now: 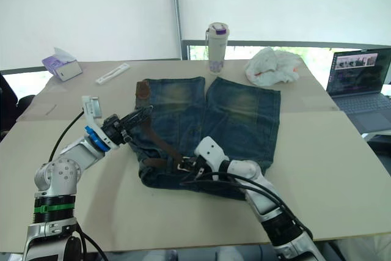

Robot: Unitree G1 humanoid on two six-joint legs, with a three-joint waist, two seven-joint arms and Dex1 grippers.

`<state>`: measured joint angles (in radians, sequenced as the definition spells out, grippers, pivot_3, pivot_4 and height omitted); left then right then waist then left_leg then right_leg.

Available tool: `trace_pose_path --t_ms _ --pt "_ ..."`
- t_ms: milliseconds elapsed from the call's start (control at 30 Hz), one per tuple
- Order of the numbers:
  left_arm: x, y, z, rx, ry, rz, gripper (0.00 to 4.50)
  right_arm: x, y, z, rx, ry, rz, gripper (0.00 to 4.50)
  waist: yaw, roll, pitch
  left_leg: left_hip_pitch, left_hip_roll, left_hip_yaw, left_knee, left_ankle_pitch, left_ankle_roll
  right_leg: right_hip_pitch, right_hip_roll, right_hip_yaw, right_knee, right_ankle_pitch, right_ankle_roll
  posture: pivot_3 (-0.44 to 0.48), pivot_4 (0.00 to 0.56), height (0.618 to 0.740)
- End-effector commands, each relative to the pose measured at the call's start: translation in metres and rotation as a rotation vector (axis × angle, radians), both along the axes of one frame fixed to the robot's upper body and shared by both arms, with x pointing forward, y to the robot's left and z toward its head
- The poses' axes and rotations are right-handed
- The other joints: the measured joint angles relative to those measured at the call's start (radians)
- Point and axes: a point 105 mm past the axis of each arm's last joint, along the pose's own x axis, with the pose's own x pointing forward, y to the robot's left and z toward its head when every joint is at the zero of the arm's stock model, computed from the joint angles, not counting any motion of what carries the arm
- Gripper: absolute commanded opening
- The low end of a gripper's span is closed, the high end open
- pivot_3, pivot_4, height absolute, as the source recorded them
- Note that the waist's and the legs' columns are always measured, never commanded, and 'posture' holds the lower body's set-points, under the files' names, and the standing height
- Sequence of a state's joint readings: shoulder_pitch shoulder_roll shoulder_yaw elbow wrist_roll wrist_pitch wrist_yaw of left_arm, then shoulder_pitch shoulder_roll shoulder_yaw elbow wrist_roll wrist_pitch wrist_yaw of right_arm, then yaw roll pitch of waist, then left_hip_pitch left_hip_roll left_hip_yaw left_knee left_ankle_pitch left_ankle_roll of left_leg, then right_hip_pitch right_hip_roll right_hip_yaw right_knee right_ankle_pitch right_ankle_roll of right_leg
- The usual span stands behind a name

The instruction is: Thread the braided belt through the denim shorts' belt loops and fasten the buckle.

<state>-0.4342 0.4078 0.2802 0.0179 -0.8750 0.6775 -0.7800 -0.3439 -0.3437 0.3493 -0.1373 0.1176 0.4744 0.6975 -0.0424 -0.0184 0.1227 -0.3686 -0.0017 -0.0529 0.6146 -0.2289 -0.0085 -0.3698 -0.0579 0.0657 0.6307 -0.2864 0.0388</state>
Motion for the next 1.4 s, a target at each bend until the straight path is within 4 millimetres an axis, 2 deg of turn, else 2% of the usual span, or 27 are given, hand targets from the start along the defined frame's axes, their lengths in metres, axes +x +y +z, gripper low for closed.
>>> trace_pose_path --t_ms 33,367,700,967,1067,1300,1400 --pt "0.000 0.006 0.012 0.018 -0.063 0.011 0.00 -0.006 0.009 -0.006 -0.029 0.007 0.041 0.03 -0.001 0.000 0.000 0.000 0.000 0.000 0.000 0.000 0.000 0.000 0.000 0.000 0.000 0.000 0.000 0.000 0.150 0.740" --pt "-0.002 0.000 0.002 0.060 -0.056 -0.015 0.00 -0.009 0.022 -0.010 -0.053 0.003 0.083 0.03 -0.003 0.000 0.000 0.001 0.000 0.000 -0.001 0.000 0.000 0.000 0.000 0.000 0.000 0.000 0.000 0.000 0.150 0.740" --pt "0.000 0.003 0.006 0.058 -0.066 -0.007 0.00 -0.011 0.017 -0.020 -0.121 0.018 0.096 0.03 -0.003 0.000 0.000 0.001 0.000 0.000 -0.001 0.000 0.000 0.000 0.000 0.000 0.000 0.000 0.000 0.000 0.150 0.740" --pt "0.000 0.003 0.006 0.069 -0.062 -0.013 0.00 -0.009 0.008 0.014 0.094 -0.045 0.049 0.03 0.000 0.000 0.000 0.000 0.000 0.000 -0.001 0.000 0.000 0.000 -0.001 0.000 0.000 0.000 0.000 0.000 0.150 0.740" --pt "0.000 0.002 0.005 0.069 -0.059 -0.018 0.00 -0.013 0.005 0.015 0.121 -0.039 0.072 0.03 0.000 0.000 0.000 0.000 0.000 0.000 -0.001 0.000 0.000 0.000 -0.001 0.000 0.000 0.000 0.000 0.000 0.150 0.740" --pt "0.000 -0.001 0.005 0.072 -0.060 -0.029 0.00 -0.008 0.007 0.009 0.083 -0.072 0.114 0.03 0.000 0.000 0.000 0.000 0.000 0.000 -0.001 0.000 0.000 0.000 -0.001 0.000 0.000 0.000 0.000 0.000 0.150 0.740" --pt "0.000 0.000 0.005 0.073 -0.062 -0.028 0.00 -0.001 0.012 0.018 0.113 -0.123 0.112 0.03 -0.001 0.000 0.000 0.000 0.000 0.000 -0.001 0.000 0.000 0.000 -0.001 0.000 0.000 0.000 0.000 0.000 0.150 0.740"
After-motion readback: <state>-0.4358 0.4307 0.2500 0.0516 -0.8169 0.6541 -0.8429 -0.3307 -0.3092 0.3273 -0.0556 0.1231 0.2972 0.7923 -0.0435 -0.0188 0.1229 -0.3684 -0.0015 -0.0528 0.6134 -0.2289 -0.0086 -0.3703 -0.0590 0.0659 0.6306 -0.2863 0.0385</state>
